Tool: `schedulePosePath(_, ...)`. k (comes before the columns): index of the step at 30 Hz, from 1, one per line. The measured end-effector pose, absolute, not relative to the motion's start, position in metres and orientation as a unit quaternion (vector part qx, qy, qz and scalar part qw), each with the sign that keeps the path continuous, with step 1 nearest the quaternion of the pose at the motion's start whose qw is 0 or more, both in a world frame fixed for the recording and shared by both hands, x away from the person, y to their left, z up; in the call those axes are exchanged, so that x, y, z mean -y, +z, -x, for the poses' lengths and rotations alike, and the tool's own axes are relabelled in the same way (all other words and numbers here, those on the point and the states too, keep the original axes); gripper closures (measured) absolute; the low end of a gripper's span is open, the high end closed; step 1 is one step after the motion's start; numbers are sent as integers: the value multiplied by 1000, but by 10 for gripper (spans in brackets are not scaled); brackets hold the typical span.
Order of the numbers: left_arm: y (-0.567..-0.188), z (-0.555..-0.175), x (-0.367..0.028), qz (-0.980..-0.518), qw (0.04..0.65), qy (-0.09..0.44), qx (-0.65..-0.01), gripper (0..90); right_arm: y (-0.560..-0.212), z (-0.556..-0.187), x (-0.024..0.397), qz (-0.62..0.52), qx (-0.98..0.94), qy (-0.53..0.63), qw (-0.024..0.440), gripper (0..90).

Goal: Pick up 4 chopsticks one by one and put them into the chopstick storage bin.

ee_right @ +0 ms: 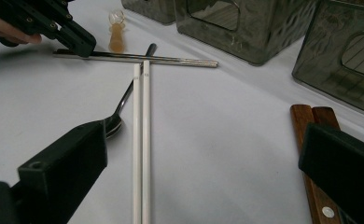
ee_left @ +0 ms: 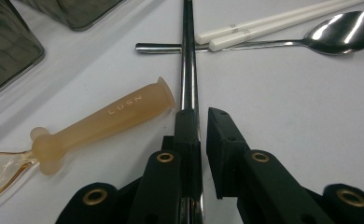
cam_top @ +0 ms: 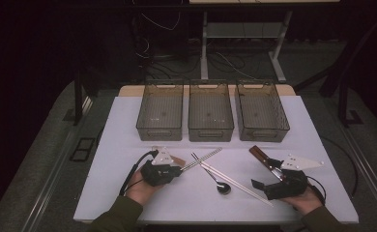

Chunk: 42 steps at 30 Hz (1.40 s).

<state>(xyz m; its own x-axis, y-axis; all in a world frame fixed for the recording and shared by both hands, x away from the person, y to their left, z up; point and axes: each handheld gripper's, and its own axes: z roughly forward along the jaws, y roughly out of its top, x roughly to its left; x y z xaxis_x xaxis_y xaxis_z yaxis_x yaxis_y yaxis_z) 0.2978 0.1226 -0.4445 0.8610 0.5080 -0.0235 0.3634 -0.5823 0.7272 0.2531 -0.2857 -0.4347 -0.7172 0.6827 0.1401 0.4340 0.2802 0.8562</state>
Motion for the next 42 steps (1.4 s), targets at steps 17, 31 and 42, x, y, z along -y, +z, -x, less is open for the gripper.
schedulePosePath(17, -447, -301, -114, -887, 382, 88, -246, 808, -434, -253, 286, -353, -789, 486, 129, 13)
schedulePosePath(31, -451, -307, -108, -873, 389, 60, -288, 791, -435, -253, 285, -353, -789, 486, 128, 13)
schedulePosePath(42, -452, -304, -106, -867, 386, 68, -308, 843, -435, -254, 285, -353, -790, 486, 128, 13)
